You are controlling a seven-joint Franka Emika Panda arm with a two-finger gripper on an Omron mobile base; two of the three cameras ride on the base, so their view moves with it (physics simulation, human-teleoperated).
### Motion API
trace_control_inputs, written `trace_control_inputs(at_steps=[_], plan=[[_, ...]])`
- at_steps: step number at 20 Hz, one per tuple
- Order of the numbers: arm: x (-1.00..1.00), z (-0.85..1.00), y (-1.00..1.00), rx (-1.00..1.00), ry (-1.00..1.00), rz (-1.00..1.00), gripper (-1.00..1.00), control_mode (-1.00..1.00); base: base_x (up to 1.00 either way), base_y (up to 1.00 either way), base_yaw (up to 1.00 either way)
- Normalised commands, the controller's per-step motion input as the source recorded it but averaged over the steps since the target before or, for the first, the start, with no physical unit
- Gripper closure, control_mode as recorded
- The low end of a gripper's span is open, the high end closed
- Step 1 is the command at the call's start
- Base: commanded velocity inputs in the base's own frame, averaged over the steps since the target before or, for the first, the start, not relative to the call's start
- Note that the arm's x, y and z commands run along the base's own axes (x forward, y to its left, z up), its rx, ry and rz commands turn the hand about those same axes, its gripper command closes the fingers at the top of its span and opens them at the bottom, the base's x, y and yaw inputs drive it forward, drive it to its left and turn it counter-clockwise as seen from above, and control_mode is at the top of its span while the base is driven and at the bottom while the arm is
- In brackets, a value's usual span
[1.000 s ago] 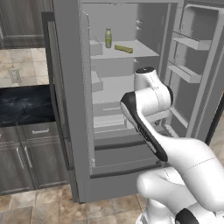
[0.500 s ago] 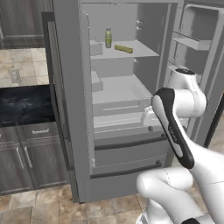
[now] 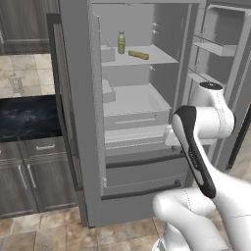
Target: Retrieve the butter from the fridge and place it on a plate on the dining table. Then retrieve the butter knife by the fridge and place it near the plate.
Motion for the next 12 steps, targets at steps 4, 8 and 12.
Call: trace_control_inputs(at_steps=[4,8,12], plan=[[0.18,0.00,-0.05,0.00,0.00,-0.01,-1.00,-1.00,0.00,0.00,0.00],[0.00,0.00,0.00,0.00,0.00,0.00,-1.00,1.00,0.79,-0.08,-0.14],[0.00,0.00,0.00,0.00,0.00,0.00,-1.00,1.00,0.80,0.19,-0.10]])
